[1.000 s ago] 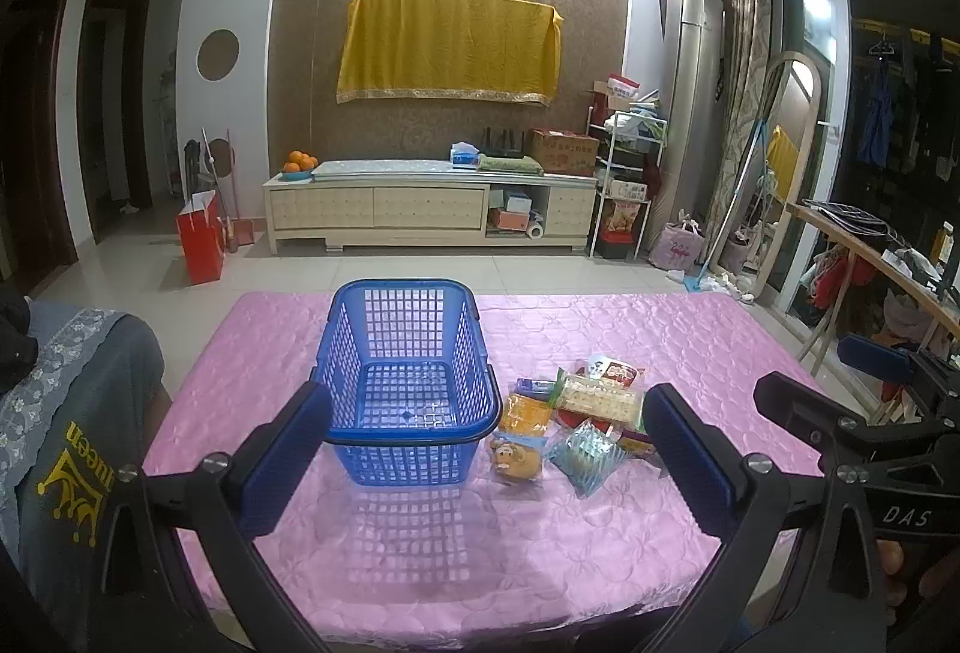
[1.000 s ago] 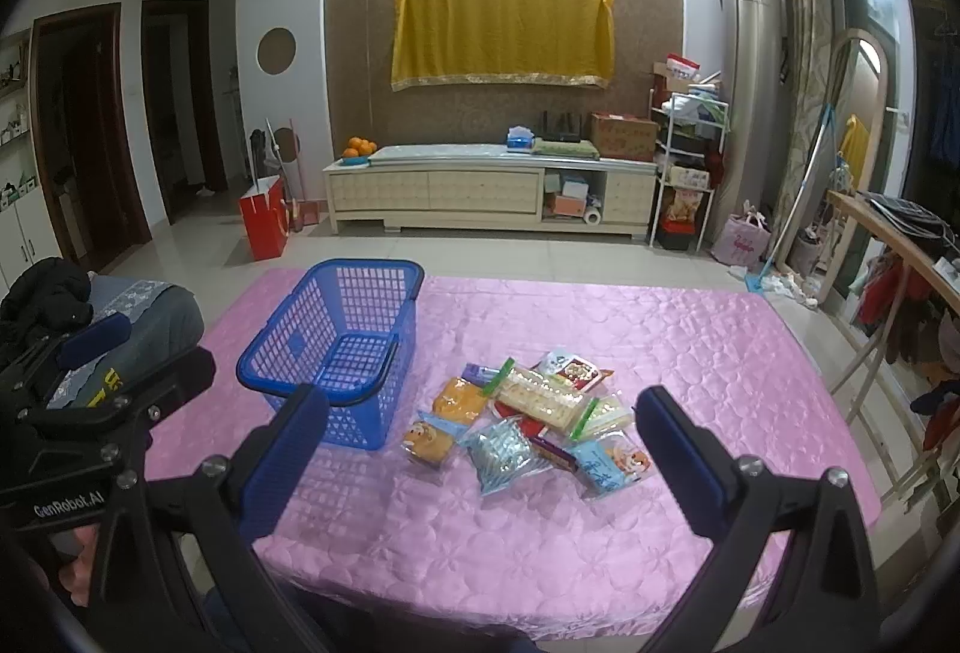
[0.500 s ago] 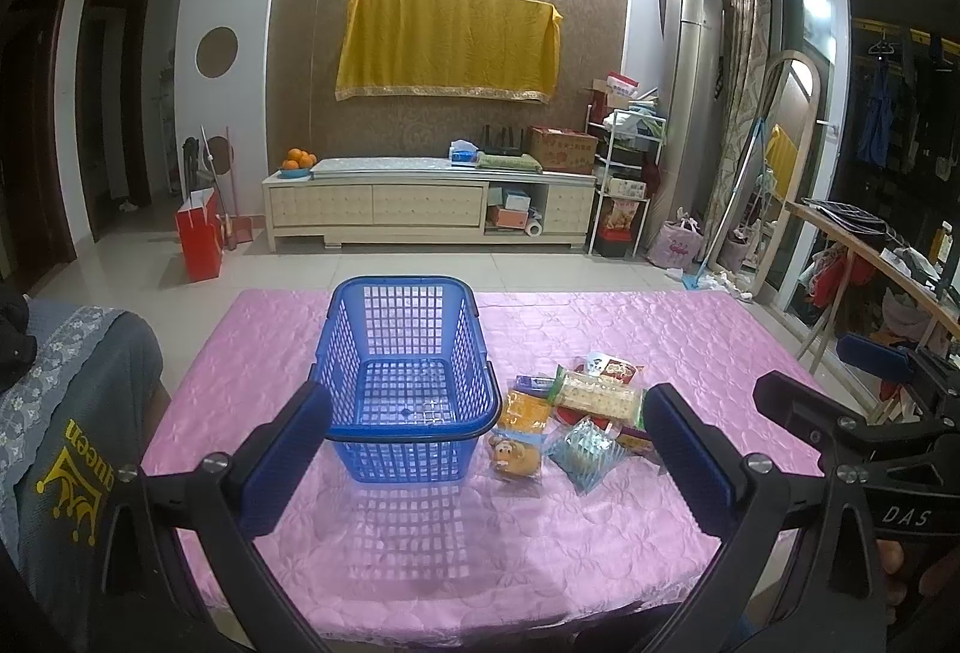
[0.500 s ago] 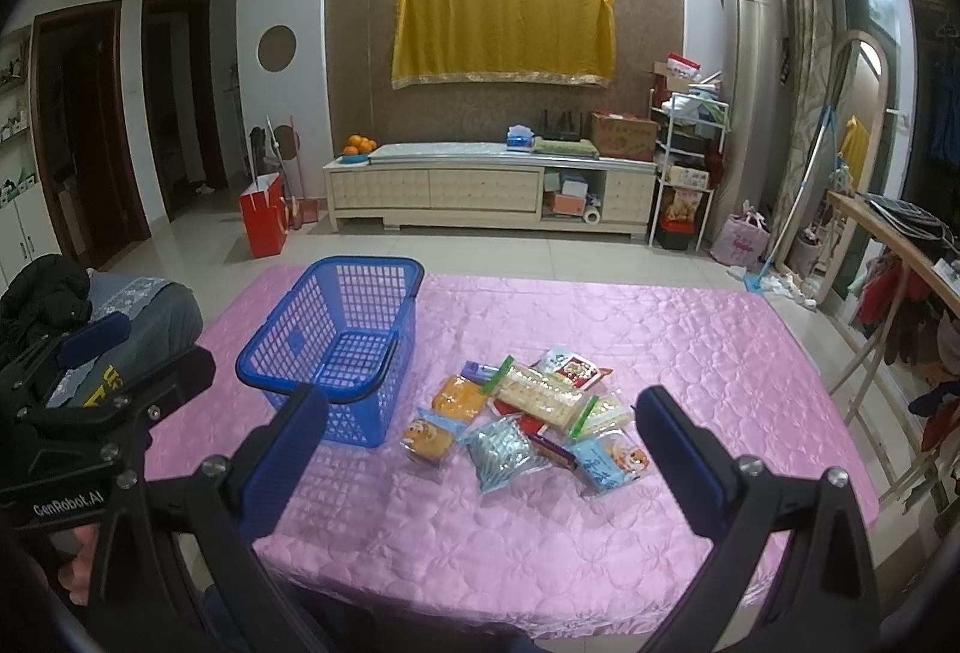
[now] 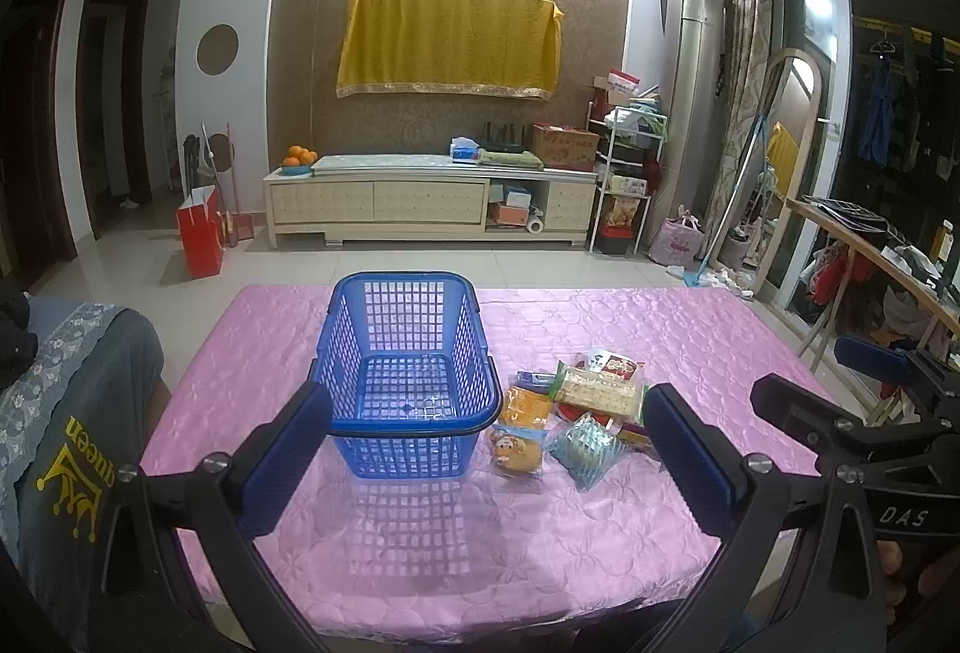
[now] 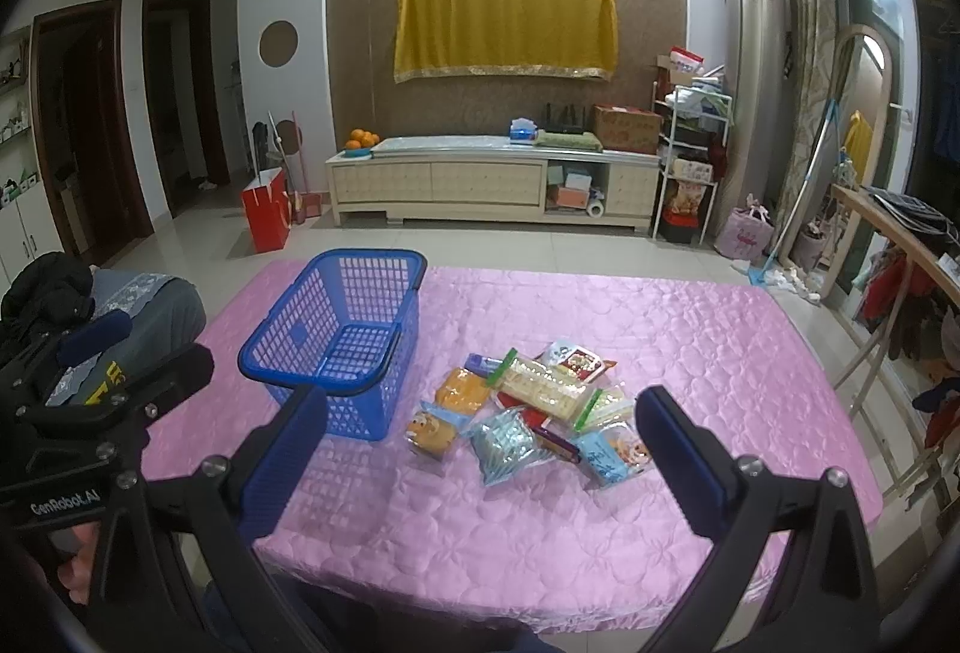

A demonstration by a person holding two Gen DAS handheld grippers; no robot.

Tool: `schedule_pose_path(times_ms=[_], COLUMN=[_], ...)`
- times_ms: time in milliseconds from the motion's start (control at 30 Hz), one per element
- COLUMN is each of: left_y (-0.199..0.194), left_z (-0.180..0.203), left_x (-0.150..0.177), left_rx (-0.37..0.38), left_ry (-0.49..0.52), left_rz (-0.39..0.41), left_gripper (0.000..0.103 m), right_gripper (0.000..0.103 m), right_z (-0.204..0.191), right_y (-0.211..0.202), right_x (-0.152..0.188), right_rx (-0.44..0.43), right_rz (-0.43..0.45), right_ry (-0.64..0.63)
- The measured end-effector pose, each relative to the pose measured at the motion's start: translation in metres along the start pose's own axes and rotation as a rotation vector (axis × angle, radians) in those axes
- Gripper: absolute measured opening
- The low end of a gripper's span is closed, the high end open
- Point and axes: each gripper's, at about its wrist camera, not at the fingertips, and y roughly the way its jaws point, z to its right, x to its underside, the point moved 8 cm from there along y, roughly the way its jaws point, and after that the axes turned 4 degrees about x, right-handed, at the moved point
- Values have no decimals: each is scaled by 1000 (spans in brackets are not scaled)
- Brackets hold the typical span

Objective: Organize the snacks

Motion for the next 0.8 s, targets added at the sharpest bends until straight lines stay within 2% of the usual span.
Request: schedule_pose_path(times_ms=[367, 467, 700, 800], left_y=[2, 11, 44, 62], left_z=[3, 9, 28, 35], left_x=[-2, -4, -17, -18], left_rx=[10, 39, 45, 51], left_ry=[3, 8, 29, 26], left_rz=[-3, -20, -51, -82], left_gripper=[103, 103, 103, 103], right_gripper=[103, 103, 103, 103], right_z=[4, 14, 47, 63], right_y=[4, 10, 31, 43], right_x=[-1, -7, -19, -19], right_rx=[3, 12, 47, 62], right_rz=[-5, -6, 8, -12], right_ry=[1, -9, -37, -35])
